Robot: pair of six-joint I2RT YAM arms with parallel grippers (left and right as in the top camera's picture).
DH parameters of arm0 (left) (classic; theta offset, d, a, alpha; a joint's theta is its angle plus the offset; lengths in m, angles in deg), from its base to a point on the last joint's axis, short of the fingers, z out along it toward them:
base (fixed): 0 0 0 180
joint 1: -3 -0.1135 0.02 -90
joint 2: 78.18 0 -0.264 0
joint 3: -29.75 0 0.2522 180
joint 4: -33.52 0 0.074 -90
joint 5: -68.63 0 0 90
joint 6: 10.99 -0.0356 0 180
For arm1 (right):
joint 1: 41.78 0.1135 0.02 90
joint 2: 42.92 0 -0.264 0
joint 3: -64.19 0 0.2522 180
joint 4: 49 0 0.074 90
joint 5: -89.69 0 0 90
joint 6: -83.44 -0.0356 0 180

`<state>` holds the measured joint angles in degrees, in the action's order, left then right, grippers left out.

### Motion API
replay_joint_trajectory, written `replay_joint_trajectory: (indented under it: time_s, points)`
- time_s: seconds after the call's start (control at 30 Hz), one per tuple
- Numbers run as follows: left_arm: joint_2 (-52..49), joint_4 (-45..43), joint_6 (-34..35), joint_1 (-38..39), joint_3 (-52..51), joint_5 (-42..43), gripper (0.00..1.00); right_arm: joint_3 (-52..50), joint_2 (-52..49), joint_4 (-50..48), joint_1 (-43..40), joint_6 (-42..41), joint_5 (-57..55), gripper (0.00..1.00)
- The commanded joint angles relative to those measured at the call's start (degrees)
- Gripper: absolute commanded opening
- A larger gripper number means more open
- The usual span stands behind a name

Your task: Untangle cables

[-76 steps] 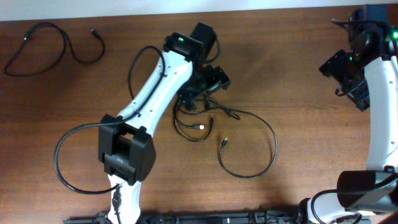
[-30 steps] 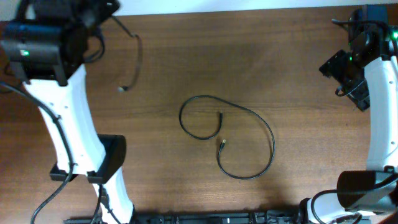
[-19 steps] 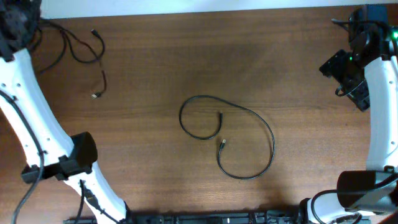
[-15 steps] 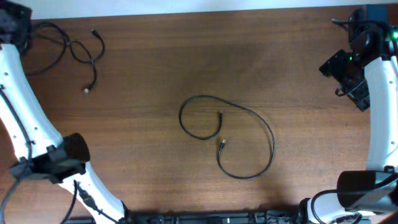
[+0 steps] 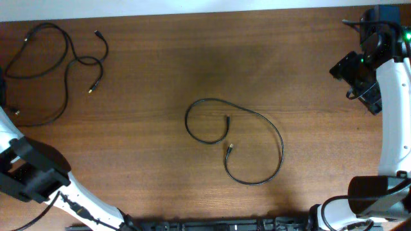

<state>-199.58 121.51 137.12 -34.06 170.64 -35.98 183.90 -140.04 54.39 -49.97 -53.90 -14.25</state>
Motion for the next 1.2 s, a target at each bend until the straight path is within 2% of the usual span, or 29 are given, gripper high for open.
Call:
replay_joint_trajectory:
  time_s: [0.0,0.03,0.1,0.2,0.23,0.37,0.43,0.53,0.57,0.6,0.67,0.73,0.87,0.93,1.07,1.17]
  points:
    - [0.2,-4.3,-2.9,-0.3,-5.3,-4.6,0.0,0.1,0.3,0.1,-0.1,0.4,-0.9,0.98]
    - [0.2,-6.4,-6.4,-0.2,-7.3,-3.8,0.01,0.1,0.3,0.1,-0.1,0.4,-0.9,0.98]
    - [0.2,-8.6,-7.9,-0.2,-11.6,1.0,0.2,0.1,0.3,0.1,-0.1,0.4,-0.9,0.98]
    - [-0.1,-9.8,-7.9,-0.2,-16.3,4.5,0.65,0.1,0.3,0.1,-0.1,0.4,-0.9,0.98]
    - [-0.4,-10.0,-7.9,-0.2,-17.9,4.6,0.87,0.1,0.3,0.1,-0.1,0.4,-0.9,0.98]
    - [-2.0,-11.8,-7.9,-0.2,-21.4,5.0,0.99,0.1,0.3,0.1,-0.1,0.4,-0.9,0.98]
    - [-3.4,-11.9,-7.9,-0.2,-21.5,5.1,0.98,0.1,0.3,0.1,-0.1,0.4,-0.9,0.98]
    - [-5.9,-13.6,-12.9,-0.2,-21.6,6.6,0.99,0.1,0.3,0.1,-0.1,0.4,-0.9,0.98]
    - [-7.1,-14.5,-14.8,-0.2,-21.6,6.9,0.89,0.1,0.3,0.1,-0.1,0.4,-0.9,0.98]
    - [-7.7,-14.5,-14.8,-0.2,-21.6,7.0,0.63,0.1,0.3,0.1,-0.1,0.4,-0.9,0.98]
    - [-9.0,-14.5,-14.8,-0.2,-21.6,6.9,0.23,0.1,0.3,0.1,-0.1,0.4,-0.9,0.98]
    - [-9.0,-15.6,-18.3,-0.2,-21.6,7.4,0.0,0.1,0.3,0.1,-0.1,0.4,-0.9,0.98]
    - [-9.0,-18.8,-34.9,0.5,-21.6,13.4,0.0,0.1,0.3,0.1,-0.1,0.4,-0.9,0.99]
    - [-9.0,-20.3,-39.6,1.0,-21.6,13.4,0.0,0.1,0.3,0.1,-0.1,0.4,-0.9,0.98]
    - [-9.0,-20.3,-41.0,1.4,-21.6,11.6,0.0,0.1,0.3,0.1,-0.1,0.4,-0.9,0.98]
    - [-9.0,-18.2,-34.3,1.0,-21.6,5.6,0.0,0.1,0.3,0.1,-0.1,0.4,-0.9,0.98]
